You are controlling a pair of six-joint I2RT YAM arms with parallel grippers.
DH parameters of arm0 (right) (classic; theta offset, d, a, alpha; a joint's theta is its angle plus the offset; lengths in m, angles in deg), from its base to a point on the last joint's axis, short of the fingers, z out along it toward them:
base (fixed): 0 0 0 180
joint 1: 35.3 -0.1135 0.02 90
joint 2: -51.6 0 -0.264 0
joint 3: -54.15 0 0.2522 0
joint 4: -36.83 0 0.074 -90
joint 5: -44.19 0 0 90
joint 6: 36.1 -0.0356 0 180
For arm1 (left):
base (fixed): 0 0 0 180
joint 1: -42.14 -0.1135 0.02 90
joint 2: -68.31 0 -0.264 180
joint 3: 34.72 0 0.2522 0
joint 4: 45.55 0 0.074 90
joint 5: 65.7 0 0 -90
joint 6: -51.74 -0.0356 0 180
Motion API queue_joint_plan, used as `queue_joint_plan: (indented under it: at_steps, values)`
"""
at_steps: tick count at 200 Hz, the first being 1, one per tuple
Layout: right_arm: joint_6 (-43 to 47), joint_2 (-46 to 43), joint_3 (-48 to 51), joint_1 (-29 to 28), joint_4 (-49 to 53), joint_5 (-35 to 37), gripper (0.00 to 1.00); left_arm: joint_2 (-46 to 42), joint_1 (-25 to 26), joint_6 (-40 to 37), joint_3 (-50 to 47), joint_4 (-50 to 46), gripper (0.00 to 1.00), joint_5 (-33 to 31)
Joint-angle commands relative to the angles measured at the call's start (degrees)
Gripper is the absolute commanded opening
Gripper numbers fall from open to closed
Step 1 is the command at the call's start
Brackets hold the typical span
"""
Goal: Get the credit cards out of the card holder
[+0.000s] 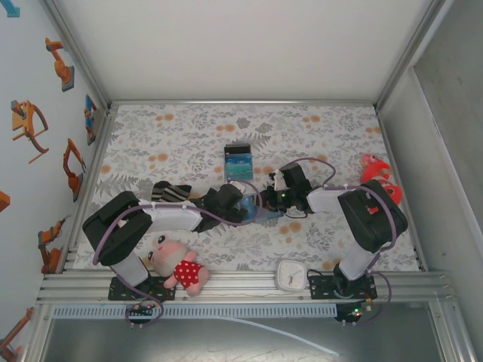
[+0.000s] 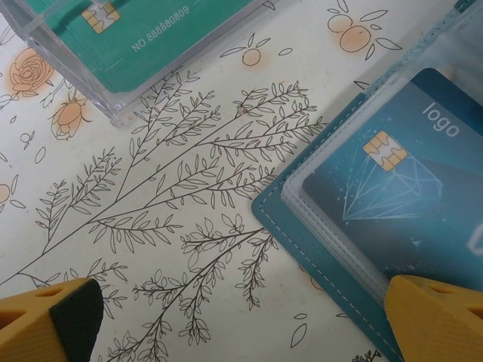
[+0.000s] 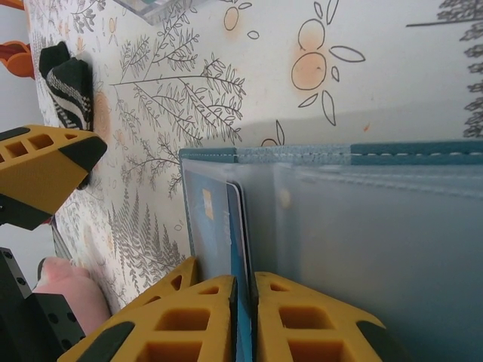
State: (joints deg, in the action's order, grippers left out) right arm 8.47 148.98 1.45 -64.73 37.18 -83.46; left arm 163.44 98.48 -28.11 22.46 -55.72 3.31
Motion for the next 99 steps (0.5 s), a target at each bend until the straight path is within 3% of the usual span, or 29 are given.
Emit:
queue_joint_plan:
  at_steps: [1, 26, 99]
  values:
    - [0.11, 1.17, 0.69, -1.16, -0.75, -5.32, 0.12, 2.02, 0.44, -0.4, 1.58, 0.04, 0.97, 1.67]
    - [1.23, 0.71, 0.44, -1.16, 0.94, -4.44, 0.0, 1.9, 0.44, -0.42, 1.74, -0.12, 0.97, 1.48]
    - [7.97, -3.07, -3.06, -0.59, 12.72, 4.03, 0.0, 1.97, 0.44, -0.35, 1.0, 0.04, 0.97, 1.49]
